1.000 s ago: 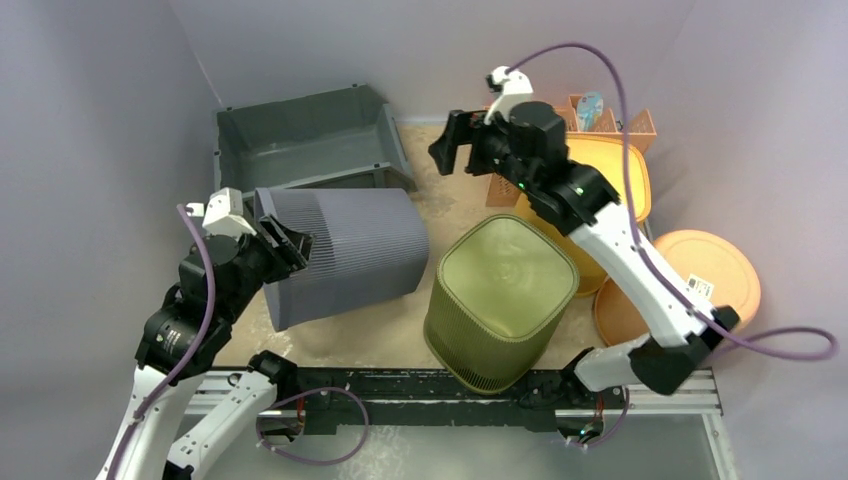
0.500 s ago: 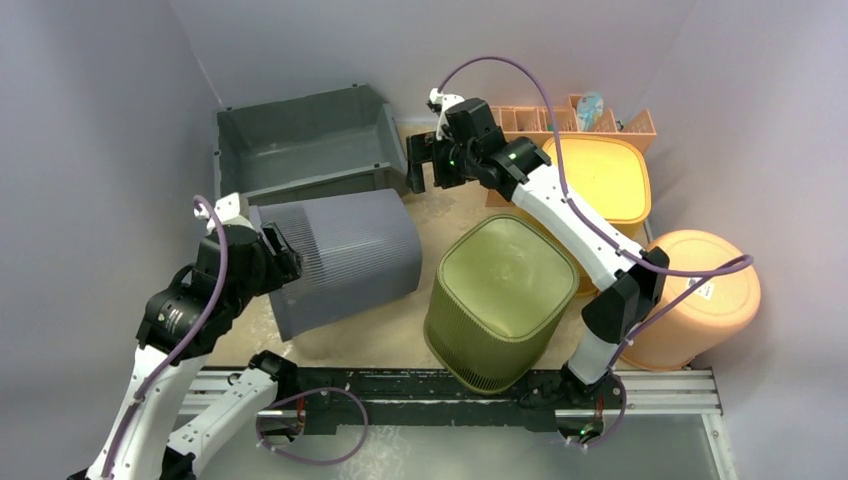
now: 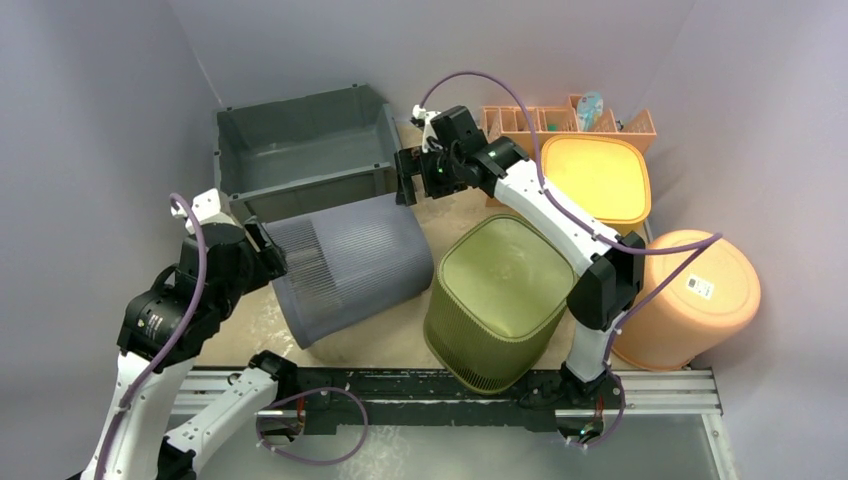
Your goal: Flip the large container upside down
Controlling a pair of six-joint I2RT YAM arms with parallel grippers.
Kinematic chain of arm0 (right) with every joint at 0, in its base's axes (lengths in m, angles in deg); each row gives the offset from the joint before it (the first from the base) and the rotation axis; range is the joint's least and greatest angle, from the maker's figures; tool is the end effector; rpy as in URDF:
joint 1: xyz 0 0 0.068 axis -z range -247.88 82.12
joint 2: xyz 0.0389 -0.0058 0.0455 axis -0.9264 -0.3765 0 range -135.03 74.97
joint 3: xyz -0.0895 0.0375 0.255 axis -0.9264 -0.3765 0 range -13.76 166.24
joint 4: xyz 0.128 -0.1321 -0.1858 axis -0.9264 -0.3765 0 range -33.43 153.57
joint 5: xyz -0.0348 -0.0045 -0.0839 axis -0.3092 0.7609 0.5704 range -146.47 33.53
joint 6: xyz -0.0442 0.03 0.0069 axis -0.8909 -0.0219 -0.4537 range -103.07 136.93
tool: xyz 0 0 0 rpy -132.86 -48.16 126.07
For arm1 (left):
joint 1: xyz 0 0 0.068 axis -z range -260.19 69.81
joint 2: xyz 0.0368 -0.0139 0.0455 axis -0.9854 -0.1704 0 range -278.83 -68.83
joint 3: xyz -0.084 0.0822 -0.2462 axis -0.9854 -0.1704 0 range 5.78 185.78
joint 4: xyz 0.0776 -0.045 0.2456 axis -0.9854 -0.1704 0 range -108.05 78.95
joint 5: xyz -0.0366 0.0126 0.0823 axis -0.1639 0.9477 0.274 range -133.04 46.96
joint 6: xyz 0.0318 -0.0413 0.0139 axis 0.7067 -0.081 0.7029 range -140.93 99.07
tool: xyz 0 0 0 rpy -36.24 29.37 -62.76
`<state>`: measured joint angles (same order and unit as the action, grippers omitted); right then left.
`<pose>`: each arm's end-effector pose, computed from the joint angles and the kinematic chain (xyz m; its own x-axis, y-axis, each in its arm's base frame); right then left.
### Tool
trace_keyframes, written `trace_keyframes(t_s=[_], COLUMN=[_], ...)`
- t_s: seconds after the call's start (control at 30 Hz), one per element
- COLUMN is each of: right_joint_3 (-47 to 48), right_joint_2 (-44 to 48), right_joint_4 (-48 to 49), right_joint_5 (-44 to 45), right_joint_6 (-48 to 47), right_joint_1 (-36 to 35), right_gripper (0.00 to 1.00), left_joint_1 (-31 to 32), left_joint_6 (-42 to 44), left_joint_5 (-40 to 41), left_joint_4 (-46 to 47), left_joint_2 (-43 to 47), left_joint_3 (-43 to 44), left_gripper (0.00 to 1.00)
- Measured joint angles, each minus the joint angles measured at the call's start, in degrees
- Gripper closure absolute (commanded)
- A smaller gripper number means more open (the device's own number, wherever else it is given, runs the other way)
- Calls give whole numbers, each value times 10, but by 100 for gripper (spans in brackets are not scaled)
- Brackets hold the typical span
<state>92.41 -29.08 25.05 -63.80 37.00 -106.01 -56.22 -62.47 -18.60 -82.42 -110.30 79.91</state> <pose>0.3235 0.2597 0.3739 -0.6763 -0.0980 -0.7300 -0.4908 0.7990 0.3474 0.0782 -0.0186 0.4044 -0.4774 -0.4485 -0.7556 -0.3229 0.8893 -0.3238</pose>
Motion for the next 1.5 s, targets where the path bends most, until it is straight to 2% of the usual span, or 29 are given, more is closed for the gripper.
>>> trace_keyframes(t_s=[0.33,0.6,1.0,1.23,1.5], right_joint_3=[-2,-26,-43,-50,-54], right_joint_2=[-18,-18,-17,-5,65], right_joint_4=[0,19,58,61,61], right_joint_5=[-40,-110,-219,-238,-232], right_joint_6=[-5,-6,-7,-7,10], right_joint_1=[0,0,0,8,25], right_gripper=[0,0,0,0,0], left_joint_1=[0,0,0,-1,-4], left_joint_6=[-12,-29,-40,-40,-50], left_joint_5=[4,5,-6,-13,-38], left_joint_4=[-7,-2,39,75,141], left_joint_2=[1,11,27,30,32], left_joint_3=[3,-58,-123,-147,-180], left_gripper=[43,52,55,55,56])
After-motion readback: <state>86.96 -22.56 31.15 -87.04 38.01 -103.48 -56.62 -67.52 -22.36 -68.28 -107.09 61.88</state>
